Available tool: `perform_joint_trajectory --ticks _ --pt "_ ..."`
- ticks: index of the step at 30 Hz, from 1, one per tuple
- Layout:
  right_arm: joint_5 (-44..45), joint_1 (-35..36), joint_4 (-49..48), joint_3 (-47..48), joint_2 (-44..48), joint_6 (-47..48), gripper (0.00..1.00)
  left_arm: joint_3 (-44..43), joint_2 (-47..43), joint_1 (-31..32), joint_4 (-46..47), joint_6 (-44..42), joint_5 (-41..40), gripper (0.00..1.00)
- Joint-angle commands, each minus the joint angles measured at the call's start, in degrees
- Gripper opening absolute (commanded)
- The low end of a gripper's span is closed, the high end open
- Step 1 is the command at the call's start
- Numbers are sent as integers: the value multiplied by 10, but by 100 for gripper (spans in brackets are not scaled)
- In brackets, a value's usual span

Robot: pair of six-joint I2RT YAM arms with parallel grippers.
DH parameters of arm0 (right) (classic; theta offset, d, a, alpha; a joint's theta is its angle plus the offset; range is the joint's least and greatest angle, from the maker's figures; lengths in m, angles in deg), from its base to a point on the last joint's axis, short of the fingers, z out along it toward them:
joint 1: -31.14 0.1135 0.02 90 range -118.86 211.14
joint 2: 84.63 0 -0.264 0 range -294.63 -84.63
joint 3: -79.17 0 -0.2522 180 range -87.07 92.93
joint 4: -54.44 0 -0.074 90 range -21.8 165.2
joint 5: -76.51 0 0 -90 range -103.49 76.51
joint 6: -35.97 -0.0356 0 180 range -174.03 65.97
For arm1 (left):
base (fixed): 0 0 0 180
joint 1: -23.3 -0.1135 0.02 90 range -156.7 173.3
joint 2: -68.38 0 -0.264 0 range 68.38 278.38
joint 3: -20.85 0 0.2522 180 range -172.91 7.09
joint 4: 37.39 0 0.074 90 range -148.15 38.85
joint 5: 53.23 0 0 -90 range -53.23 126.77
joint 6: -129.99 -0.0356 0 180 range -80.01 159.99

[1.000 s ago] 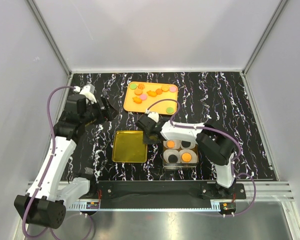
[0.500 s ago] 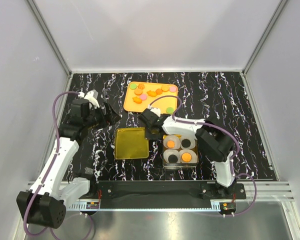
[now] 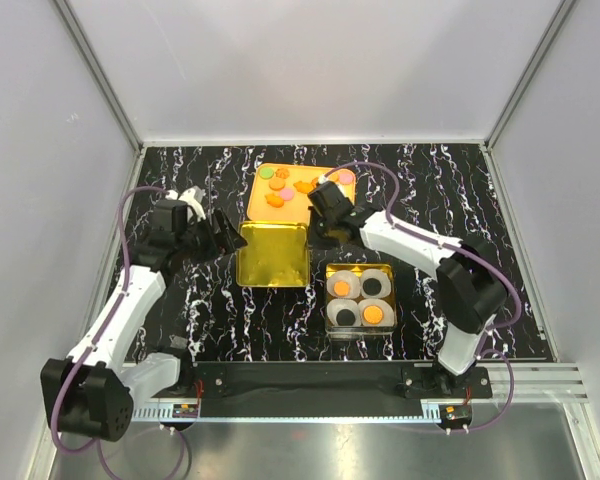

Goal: Pack the cookies

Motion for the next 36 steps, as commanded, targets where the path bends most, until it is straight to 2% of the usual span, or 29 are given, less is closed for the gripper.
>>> perform_joint_trajectory --ticks 1,5,10,14,16,17,19,20,21,22,23,24,26,27,29,31,33,36 --pt "-38 -16 1 7 39 20 0 3 11 2 43 7 26 89" --pt "-43 -29 5 2 62 28 0 2 38 6 57 2 78 89" --pt "-64 -37 3 -4 84 31 0 16 72 10 128 44 177 88" --pt "-68 -42 3 -12 111 31 0 15 86 23 164 74 202 82" --pt "-67 -43 3 -15 118 30 0 18 83 25 192 99 217 76" --pt "-68 -43 4 -16 122 31 0 18 82 26 202 109 224 66" --pt "-70 -43 1 -23 125 30 0 16 84 31 227 133 244 53" --pt "-67 -43 -7 -26 129 30 0 14 85 32 231 139 247 38" --pt "-62 -42 -11 -34 131 31 0 13 87 35 241 149 250 32" --pt "-55 -43 -12 -38 132 32 3 11 88 36 244 152 253 25" --pt "-48 -43 -15 -40 134 38 13 9 90 37 246 156 253 17" --pt "-33 -42 -18 -44 135 47 20 3 94 38 245 160 256 0" --pt "-6 -42 -23 -54 142 62 36 -3 98 38 238 162 254 0" --pt "18 -43 -25 -63 149 82 49 -14 103 38 223 158 248 0" --pt "52 -38 -37 -76 176 111 55 -37 119 38 206 155 242 0" --pt "121 -4 -52 -99 202 167 64 -62 137 37 173 141 230 0" --pt "170 24 -64 -105 229 222 67 -92 171 37 152 140 234 0" --pt "235 107 -89 -120 250 285 70 -125 212 37 142 152 248 0"
